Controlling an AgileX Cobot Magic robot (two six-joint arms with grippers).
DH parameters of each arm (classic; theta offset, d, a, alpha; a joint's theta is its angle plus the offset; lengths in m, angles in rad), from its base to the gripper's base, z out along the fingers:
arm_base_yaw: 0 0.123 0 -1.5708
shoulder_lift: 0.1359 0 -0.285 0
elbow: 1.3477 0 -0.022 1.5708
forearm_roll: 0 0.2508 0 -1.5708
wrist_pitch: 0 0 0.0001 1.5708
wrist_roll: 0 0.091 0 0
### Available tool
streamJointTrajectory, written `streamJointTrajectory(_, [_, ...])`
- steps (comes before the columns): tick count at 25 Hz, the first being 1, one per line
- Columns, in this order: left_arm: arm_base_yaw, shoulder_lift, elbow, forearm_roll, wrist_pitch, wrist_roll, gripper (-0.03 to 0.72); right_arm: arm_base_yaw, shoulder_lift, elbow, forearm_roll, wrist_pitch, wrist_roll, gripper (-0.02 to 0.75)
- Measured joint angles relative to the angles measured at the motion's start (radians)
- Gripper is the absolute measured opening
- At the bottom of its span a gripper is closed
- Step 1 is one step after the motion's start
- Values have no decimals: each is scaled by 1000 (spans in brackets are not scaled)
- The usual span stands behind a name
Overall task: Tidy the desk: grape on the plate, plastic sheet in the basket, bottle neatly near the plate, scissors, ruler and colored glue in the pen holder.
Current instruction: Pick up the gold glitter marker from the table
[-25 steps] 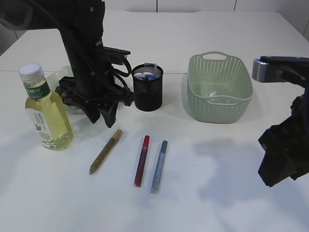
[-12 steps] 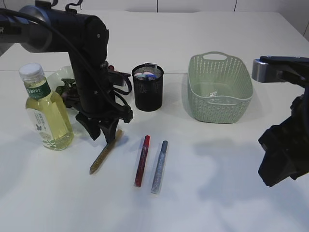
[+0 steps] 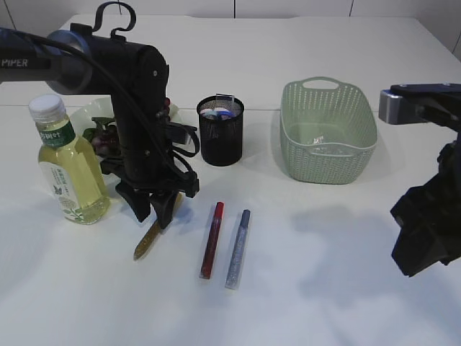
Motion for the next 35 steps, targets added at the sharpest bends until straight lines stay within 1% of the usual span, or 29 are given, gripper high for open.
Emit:
streamJointTrajectory(21, [0, 59, -2, -14, -6, 0, 301, 0, 0, 0, -1, -2, 0, 386])
streamJointTrajectory(23, [0, 59, -3, -14, -11, 0, 276, 0, 0, 0, -1, -2, -7, 386])
streamJointTrajectory(29, [0, 59, -3, -14, -42, 0, 152, 0, 0, 0, -4, -2, -23, 386])
streamJointTrajectory(35, [0, 59, -8, -2, -51, 0, 83, 0, 0, 0, -22, -2, -26, 386])
